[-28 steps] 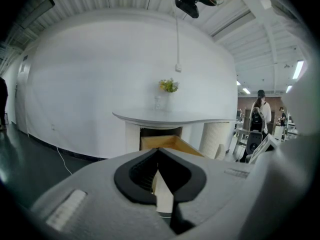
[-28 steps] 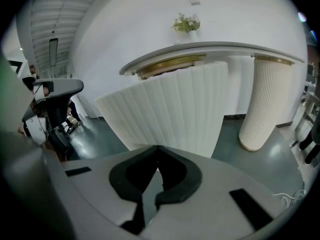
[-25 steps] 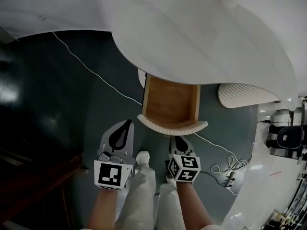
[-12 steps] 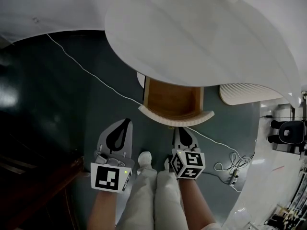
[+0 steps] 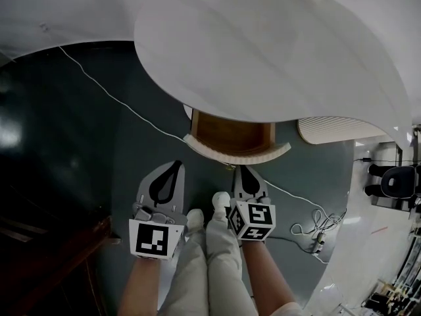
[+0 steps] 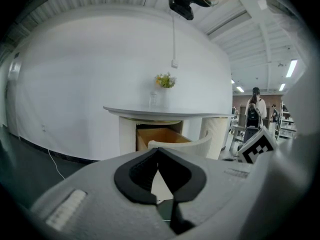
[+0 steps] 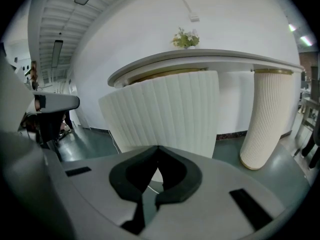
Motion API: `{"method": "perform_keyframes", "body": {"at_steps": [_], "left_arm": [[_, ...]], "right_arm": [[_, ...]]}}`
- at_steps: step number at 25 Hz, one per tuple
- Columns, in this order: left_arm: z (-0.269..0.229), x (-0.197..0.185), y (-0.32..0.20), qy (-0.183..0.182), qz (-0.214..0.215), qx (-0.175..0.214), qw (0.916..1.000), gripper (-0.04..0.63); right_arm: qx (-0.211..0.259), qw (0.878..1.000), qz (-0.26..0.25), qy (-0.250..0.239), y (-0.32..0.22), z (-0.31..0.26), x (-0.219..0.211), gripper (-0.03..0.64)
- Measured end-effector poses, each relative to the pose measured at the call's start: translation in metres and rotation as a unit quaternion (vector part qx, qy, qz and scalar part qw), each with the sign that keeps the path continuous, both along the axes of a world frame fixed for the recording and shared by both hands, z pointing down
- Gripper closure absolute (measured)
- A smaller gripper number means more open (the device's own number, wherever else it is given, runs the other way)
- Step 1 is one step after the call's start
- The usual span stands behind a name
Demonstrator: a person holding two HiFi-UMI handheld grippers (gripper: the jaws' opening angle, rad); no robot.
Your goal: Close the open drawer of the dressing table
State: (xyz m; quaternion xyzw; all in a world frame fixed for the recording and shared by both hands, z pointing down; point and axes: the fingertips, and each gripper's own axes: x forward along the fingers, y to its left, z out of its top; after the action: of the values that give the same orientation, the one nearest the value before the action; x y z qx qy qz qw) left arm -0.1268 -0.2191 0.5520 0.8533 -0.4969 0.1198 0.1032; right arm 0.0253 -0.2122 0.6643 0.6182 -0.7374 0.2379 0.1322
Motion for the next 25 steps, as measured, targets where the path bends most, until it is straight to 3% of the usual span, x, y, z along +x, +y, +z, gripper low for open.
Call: {"method": "perform_keyframes", "body": {"at_steps": [7, 14, 25], "left_arm": [[0.0, 0.004, -0.013, 0.001, -0.004, 0.006, 1.0, 0.578], [-0.003, 0.003, -0.022, -0.001, -0.009, 0.009, 0.9999, 0.578], [-0.004, 0.005, -0.034, -0.008, -0.005, 0.013, 0.9999, 0.578]], "right_arm": [[0.023, 0.998, 0.025, 0.058, -0.018, -0.001, 0.003, 0.621], [0.059, 0.996, 0.046, 0.042, -0.029, -0.004, 0.006, 0.624], [0.08, 0.996, 0.032, 0.032, -0.059, -0.006, 0.008, 0.623]]}}
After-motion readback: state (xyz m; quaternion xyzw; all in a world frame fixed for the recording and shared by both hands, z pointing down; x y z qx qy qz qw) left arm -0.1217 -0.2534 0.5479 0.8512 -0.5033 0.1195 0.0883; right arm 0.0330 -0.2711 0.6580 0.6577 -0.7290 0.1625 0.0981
